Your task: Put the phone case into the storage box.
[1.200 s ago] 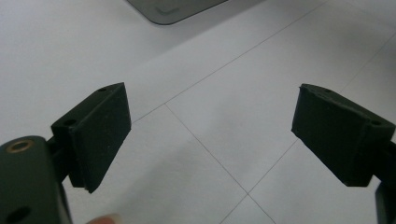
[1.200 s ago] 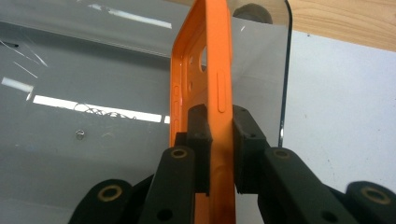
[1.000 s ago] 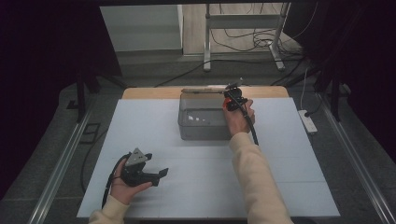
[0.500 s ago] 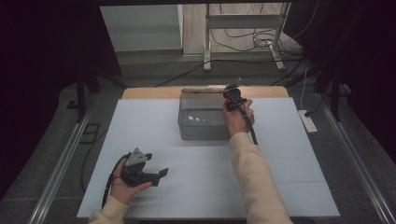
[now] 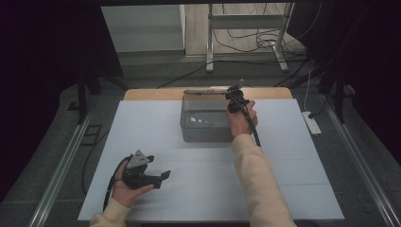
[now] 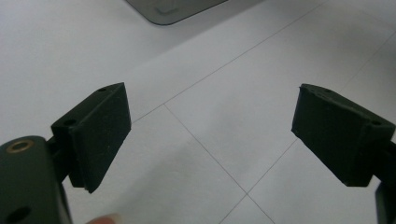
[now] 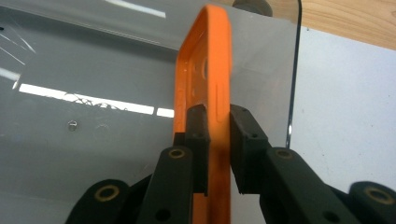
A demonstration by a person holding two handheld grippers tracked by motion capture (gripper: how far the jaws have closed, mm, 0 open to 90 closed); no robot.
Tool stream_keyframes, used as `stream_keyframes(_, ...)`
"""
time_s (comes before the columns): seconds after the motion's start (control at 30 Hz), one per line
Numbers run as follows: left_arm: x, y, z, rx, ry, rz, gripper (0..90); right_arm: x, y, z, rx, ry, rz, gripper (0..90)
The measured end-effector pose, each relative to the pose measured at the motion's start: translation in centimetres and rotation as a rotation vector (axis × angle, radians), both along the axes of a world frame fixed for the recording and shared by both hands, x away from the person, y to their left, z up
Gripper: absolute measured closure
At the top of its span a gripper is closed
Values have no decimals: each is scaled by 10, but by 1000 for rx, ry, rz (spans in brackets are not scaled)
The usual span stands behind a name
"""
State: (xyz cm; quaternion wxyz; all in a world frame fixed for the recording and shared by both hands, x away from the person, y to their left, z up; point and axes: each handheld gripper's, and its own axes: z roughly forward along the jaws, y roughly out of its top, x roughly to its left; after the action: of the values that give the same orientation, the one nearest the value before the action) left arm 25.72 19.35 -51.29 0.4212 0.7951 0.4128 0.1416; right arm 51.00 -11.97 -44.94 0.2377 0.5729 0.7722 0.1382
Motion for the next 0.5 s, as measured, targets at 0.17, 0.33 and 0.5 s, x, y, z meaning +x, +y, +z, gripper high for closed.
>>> stream_keyframes(0.17, 0, 0, 0, 1, 0, 0, 114, -1, 0, 1, 8, 1, 7, 735)
stream_keyframes(0.33, 0, 0, 0, 0, 1, -1, 115, -4, 2, 6, 8, -33, 34, 680)
stream_keyframes(0.5, 0, -1, 0, 1, 0, -1, 114, -6, 2, 13, 10, -64, 50, 661)
